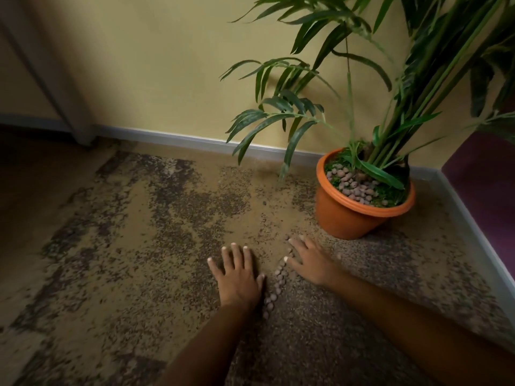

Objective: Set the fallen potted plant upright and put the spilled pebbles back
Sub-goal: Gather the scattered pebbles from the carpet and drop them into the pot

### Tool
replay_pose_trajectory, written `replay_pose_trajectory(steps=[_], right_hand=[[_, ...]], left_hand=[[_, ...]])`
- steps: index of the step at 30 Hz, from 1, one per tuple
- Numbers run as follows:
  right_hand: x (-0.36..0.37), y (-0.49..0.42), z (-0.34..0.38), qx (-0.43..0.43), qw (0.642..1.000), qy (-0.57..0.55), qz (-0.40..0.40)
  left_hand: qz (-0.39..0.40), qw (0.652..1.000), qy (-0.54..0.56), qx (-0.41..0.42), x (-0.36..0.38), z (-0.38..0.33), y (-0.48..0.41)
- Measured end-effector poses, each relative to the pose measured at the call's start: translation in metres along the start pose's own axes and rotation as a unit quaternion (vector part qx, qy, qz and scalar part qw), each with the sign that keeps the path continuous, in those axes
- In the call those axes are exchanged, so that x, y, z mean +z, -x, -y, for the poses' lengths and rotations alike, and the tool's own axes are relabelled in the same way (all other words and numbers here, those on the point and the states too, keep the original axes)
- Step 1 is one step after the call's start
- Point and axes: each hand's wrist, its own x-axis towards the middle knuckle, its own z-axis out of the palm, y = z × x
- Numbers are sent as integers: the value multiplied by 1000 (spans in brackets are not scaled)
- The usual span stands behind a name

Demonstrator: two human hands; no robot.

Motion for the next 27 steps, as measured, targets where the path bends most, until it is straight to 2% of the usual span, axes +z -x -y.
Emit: replay_pose_trajectory(steps=[4,8,11,14,16,22,25,27], right_hand=[[19,-4,-4,27,999,-41,3],[34,-8,1,10,998,-36,-48],[43,-9,2,-33,996,-1,-86],[51,-7,1,-77,990,-7,-121],[55,-4,-1,-105,985,-6,-135],[59,7,-12,-201,968,37,-146],[53,8,-18,-226,964,61,-123],[46,8,-19,-254,954,99,-128]], left_hand=[[3,991,85,-104,17,2,4],[-20,982,121,-141,29,11,2],[-33,980,137,-141,39,17,0],[-81,980,151,-98,48,19,6],[-110,980,160,-31,52,19,13],[-114,971,136,164,65,11,15],[-127,963,131,198,63,-2,13],[-149,964,121,182,57,-10,12]])
